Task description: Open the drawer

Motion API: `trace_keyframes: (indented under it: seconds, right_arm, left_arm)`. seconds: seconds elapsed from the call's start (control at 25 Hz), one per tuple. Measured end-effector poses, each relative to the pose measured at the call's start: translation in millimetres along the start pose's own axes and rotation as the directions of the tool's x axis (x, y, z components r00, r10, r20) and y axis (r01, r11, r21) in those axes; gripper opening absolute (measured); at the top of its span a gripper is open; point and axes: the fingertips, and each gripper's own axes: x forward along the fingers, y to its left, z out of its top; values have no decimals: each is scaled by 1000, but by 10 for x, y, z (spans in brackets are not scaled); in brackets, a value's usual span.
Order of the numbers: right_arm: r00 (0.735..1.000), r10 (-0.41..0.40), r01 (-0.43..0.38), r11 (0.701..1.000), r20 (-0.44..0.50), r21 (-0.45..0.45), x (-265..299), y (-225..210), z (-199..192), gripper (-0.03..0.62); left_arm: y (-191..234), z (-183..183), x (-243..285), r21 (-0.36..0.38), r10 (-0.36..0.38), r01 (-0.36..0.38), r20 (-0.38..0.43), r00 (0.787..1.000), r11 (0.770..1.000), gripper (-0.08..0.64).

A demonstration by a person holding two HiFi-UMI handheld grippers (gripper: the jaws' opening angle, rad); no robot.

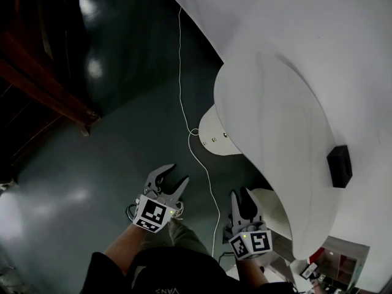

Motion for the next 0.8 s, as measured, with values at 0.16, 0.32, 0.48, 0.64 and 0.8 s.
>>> trace_keyframes:
  seconds: [0.16, 0.32, 0.48, 0.64, 0.8]
  right_arm:
    - [1000, -17, 18, 1000, -25, 12, 251, -31, -60, 124]
    - [998, -40, 42, 998, -45, 37, 472, -15, -171, 124]
    - [996, -67, 71, 996, -63, 54, 627, -82, -286, 124]
    - [994, -76, 81, 995, -80, 61, 747, -138, -401, 124]
    - [993, -94, 100, 993, -78, 67, 871, -216, -454, 124]
  left_arm:
    - [101, -74, 391, -6, -64, 64, 5, 998, 998, 189]
    - [142, -303, 755, -29, -137, 137, -9, 991, 990, 189]
    - [178, -447, 1092, -12, -192, 192, -4, 981, 981, 189]
    - [196, -617, 1390, 12, -248, 248, -2, 969, 969, 189]
    - [160, -746, 1653, 56, -310, 310, -12, 951, 949, 189]
